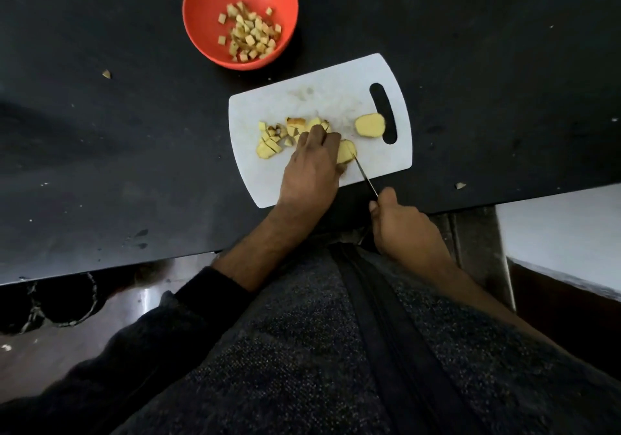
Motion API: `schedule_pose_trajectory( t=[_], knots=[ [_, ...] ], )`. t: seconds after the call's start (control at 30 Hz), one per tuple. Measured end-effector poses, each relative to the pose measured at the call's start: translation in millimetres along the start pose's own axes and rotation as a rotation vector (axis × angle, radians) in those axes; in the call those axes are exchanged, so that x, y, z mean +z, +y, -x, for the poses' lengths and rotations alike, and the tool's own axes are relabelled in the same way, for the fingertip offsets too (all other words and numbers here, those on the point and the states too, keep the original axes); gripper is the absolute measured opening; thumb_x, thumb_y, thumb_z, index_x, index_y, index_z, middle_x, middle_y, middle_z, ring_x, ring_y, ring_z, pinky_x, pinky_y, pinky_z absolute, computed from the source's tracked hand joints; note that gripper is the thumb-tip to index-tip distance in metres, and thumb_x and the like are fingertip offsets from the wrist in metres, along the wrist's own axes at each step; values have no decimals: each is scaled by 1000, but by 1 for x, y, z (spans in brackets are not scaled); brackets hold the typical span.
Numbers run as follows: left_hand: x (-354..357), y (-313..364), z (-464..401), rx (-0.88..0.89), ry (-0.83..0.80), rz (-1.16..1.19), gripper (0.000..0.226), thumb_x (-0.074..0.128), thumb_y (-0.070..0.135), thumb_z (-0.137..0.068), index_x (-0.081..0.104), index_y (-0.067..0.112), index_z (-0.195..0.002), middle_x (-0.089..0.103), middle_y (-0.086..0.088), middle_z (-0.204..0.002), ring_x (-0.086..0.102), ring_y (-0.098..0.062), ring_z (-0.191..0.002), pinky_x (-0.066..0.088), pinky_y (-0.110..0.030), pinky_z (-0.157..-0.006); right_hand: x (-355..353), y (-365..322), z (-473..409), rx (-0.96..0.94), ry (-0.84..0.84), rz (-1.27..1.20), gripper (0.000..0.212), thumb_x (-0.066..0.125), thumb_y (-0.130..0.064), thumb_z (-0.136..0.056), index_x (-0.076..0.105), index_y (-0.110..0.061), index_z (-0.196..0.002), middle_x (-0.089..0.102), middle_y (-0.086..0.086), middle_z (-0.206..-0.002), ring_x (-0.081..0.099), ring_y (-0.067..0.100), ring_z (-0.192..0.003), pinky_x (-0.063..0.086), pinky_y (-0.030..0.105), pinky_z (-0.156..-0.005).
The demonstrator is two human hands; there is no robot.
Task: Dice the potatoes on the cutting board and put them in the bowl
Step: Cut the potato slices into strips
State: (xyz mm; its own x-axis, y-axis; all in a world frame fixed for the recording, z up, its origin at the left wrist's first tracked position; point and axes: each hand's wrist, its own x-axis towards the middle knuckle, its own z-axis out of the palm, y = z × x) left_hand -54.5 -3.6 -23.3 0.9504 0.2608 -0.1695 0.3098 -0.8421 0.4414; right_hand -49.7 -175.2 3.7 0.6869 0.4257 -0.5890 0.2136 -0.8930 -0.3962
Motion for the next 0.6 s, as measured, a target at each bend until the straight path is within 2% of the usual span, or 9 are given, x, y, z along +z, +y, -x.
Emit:
schedule_pose_trajectory(
  t=[0.1, 0.27, 0.47, 0.6],
  knots=[
    [0, -1, 3, -39, -4, 77, 52, 72, 26, -89, 53, 7, -133, 50, -14, -130, 47, -33, -122, 47, -46, -89, -4, -8, -7, -54, 60, 6, 20, 28, -35, -106, 28, -18, -95, 41, 0, -69, 39, 30, -62, 35, 39, -61],
    [1, -5, 7, -35, 24, 69, 42, 68, 22, -92, 55, 5, -128, 52, -16, -124, 49, -35, -118, 51, -52, -84, -2, -18, -23, -82, 59, 47, 12, 34, -26, -104, 30, -17, -97, 48, 7, -76, 45, 32, -65, 35, 40, -60],
    [2, -5, 7, -11, 50, 23, 33, 67, 17, -91, 61, 5, -121, 54, -13, -117, 51, -32, -112, 49, -44, -75, -3, -23, -25, -83, 28, 65, 8, 36, -20, -102, 31, -16, -97, 47, 7, -78, 45, 31, -66, 36, 41, -60],
    [2, -4, 5, 9, 45, 24, 29, 66, 13, -90, 62, 5, -118, 54, -12, -116, 51, -30, -110, 47, -41, -73, -3, -26, -28, -63, 4, 58, 10, 40, -13, -97, 31, -16, -97, 49, 8, -79, 53, 35, -71, 39, 42, -61]
  ],
)
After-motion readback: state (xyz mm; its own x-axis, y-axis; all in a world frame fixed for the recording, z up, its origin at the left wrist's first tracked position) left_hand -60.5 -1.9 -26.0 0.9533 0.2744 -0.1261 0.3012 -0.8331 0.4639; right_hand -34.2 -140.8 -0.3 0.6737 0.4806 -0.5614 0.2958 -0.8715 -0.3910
